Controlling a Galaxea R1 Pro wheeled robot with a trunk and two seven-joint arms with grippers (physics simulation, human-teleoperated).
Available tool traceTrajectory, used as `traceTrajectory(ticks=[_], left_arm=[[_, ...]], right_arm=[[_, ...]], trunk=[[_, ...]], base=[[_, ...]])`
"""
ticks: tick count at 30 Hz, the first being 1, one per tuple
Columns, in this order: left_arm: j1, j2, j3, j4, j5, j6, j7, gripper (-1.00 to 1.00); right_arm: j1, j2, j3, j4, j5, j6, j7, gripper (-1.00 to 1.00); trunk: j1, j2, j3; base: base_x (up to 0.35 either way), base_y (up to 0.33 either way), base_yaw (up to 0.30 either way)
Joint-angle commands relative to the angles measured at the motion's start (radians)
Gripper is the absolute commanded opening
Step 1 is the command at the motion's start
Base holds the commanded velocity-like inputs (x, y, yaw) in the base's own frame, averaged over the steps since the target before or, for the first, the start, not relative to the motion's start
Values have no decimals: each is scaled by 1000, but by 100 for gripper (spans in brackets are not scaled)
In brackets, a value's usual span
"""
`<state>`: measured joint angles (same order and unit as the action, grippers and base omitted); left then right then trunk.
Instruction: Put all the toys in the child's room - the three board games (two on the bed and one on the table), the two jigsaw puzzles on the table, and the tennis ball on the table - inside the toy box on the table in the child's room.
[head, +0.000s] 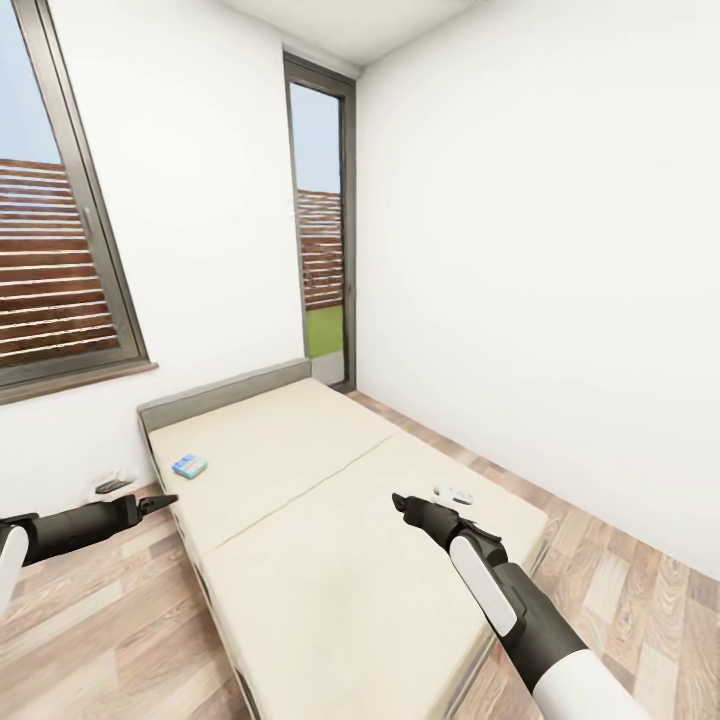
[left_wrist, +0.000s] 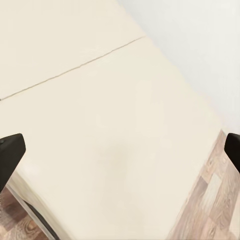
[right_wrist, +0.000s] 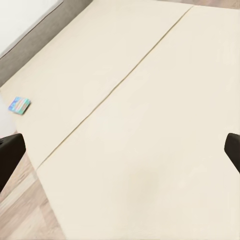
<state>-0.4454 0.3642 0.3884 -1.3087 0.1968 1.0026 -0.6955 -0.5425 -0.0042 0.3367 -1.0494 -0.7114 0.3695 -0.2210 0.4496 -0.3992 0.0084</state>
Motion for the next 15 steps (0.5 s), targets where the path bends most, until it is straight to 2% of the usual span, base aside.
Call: traceTrajectory(ticks=[1,6,15], left_arm=[[-1,0,1,0,1,5,-3,100],[0,0,0,0,0,5,-3,100],[0,-1,0,0,1,5,-2,100]], right_arm=[[-1,0,2,-1,-9,2,-9,100],[-1,0,2,-1,-9,2,-9,100],[-1,0,2,-1,-10,3,-8,100]], trunk=[[0,-1,0],[0,-1,2],[0,-1,8]], base=[[0,151,-74],[0,202,-148],[0,203,-228]])
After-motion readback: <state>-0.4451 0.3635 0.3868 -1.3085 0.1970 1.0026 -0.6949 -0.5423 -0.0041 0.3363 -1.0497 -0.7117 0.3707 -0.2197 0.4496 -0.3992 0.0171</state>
